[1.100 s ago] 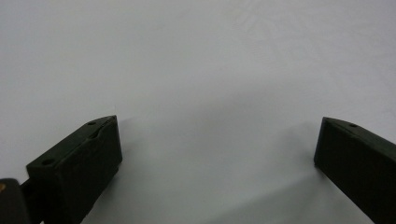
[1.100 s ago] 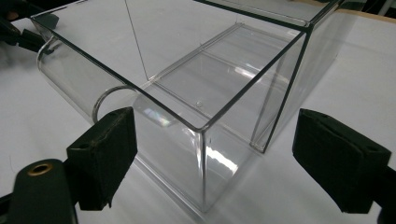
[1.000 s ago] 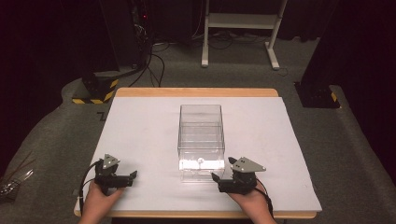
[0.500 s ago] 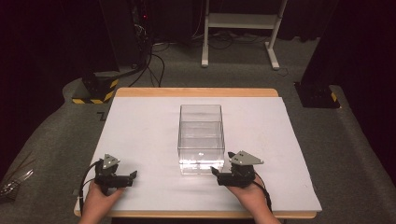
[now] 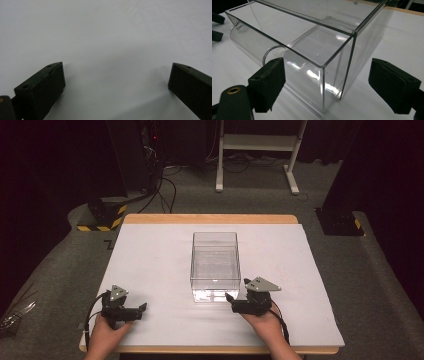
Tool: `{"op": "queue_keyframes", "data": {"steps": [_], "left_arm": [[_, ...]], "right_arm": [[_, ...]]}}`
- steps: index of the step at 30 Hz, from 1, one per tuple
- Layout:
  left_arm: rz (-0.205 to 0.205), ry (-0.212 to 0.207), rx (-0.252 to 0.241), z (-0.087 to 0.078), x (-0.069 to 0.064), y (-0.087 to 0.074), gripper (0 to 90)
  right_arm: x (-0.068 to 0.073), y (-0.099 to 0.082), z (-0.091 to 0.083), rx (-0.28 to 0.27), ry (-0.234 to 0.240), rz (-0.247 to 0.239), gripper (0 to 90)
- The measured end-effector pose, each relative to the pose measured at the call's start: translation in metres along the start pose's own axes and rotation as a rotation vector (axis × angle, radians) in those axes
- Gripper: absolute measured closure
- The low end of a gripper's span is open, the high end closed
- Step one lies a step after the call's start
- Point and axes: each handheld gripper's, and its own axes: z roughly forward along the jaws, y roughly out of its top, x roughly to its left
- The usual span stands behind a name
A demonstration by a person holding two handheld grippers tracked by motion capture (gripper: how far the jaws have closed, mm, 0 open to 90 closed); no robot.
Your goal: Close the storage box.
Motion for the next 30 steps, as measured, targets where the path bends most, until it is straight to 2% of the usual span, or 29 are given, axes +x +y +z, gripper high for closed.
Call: {"op": "queue_keyframes", "data": {"steps": [30], "left_arm": [[-0.004,0.001,-0.003,0.0,0.0,0.0,1.0]], "right_arm": [[-0.014,0.011,0.021,-0.006,-0.044,0.045,15.5]]}}
